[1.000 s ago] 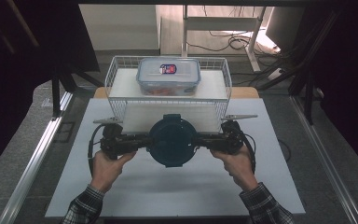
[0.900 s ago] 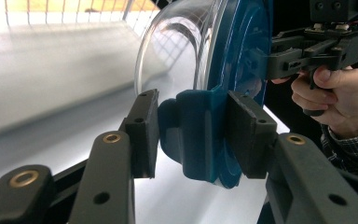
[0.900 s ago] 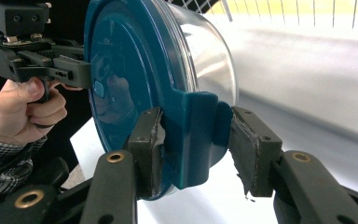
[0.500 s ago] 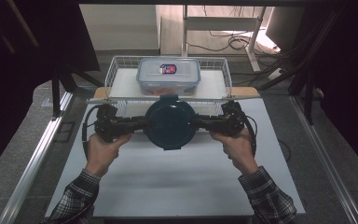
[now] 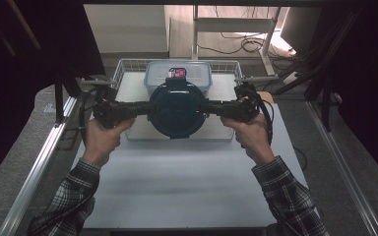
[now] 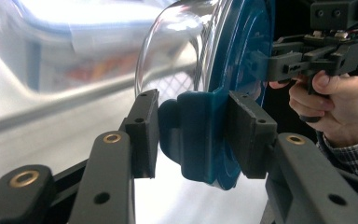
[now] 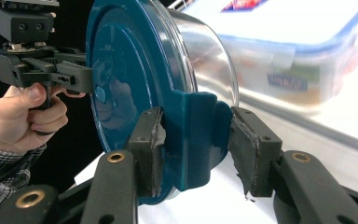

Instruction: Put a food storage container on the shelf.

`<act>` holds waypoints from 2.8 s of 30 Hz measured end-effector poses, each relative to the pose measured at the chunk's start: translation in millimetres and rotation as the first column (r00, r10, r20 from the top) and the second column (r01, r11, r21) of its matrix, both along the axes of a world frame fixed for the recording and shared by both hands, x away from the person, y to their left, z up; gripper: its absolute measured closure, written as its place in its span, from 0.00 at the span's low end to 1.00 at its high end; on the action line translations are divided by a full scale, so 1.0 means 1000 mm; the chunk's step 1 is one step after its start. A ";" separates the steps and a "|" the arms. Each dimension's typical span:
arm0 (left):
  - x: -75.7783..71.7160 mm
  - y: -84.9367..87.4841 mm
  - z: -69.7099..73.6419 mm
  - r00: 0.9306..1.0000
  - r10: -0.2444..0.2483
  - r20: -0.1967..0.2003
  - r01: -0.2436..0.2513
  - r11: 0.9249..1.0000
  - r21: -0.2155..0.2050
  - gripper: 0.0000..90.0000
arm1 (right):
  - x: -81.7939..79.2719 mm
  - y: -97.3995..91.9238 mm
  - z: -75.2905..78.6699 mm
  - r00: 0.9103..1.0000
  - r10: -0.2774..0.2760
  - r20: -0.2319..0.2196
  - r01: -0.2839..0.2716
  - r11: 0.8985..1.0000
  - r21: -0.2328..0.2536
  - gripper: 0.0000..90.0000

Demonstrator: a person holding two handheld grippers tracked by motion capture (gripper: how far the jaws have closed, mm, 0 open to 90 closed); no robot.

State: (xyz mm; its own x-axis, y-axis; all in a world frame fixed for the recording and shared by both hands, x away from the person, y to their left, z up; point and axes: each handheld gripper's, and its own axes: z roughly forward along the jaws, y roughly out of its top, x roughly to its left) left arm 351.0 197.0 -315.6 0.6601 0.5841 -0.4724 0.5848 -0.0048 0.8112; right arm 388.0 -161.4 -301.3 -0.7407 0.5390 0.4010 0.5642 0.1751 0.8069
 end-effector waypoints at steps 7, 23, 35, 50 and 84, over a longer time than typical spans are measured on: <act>0.015 0.005 0.025 1.000 -0.001 0.021 0.001 1.000 -0.008 0.63 | 0.012 0.005 0.027 1.000 -0.009 0.023 0.009 1.000 0.010 0.62; 0.058 0.010 0.059 1.000 0.010 0.018 -0.009 0.999 -0.047 0.63 | 0.048 0.010 0.063 0.998 -0.038 0.040 0.037 0.999 0.024 0.62; 0.084 0.014 0.058 1.000 0.027 -0.013 -0.028 0.995 -0.098 0.63 | 0.071 0.014 0.070 0.997 -0.065 0.031 0.064 0.998 0.025 0.62; 0.100 0.013 0.054 0.998 0.056 0.009 -0.055 0.996 -0.076 0.60 | 0.091 0.014 0.065 0.997 -0.078 0.012 0.077 0.995 0.065 0.59; 0.074 0.001 0.044 0.984 0.137 0.109 -0.150 0.982 0.115 0.87 | 0.057 0.021 0.054 0.982 -0.079 0.170 0.107 0.981 -0.160 0.99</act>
State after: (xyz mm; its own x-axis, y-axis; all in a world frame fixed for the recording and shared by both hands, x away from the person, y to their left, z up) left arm 425.0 198.4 -271.6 0.6057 0.7254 -0.3270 0.5022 -0.0297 0.8643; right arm 444.5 -140.7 -247.4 -0.7318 0.6579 0.1778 0.4487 0.2689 0.8523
